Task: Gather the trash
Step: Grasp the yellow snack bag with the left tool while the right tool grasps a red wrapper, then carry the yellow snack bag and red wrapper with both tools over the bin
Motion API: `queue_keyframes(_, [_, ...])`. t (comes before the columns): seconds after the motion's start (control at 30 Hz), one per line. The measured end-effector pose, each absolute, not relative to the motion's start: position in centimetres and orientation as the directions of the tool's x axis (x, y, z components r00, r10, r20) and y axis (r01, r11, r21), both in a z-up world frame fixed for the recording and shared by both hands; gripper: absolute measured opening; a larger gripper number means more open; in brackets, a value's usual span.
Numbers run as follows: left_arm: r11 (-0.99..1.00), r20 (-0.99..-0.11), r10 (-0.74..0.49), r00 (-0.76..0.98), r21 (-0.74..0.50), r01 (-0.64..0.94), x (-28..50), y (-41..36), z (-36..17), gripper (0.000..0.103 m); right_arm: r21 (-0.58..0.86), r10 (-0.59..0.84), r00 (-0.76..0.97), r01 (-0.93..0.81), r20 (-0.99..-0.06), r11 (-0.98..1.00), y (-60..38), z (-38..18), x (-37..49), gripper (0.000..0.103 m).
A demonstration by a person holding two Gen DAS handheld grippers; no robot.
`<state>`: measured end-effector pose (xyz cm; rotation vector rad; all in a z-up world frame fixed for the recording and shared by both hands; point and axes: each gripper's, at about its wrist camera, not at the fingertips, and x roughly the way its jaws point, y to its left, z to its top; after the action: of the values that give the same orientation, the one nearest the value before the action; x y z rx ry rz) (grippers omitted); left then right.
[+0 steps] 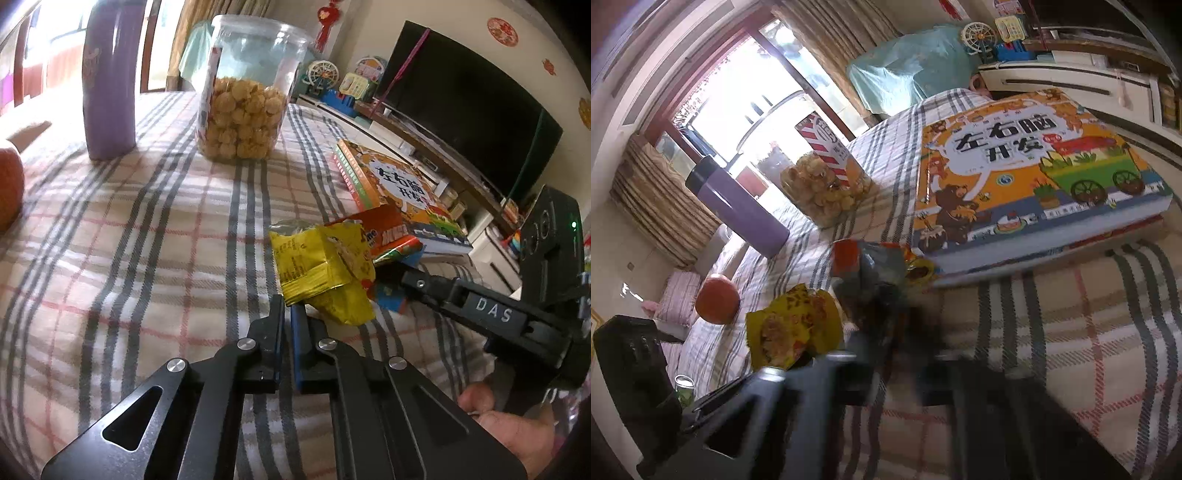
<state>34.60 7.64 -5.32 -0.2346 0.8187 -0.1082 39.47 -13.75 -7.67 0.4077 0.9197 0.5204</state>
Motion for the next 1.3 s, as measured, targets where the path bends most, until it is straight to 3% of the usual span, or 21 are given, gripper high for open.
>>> queue_keyframes(0.5, [0.957,-0.690,-0.240,0.683,-0.288,0.046,26.4,5.5,-3.9,0.002,0.552,0.589,0.538,-0.251,-0.603,0.795,-19.5,-4.7,32.5,0.002])
queue_keyframes(1.3, [0.925,-0.687,-0.379,0.619,-0.264,0.274,19.7,-7.2,-2.9,0.001,0.512,0.465,0.659,-0.138,-0.592,0.848,-31.0,-3.1,19.4,0.002])
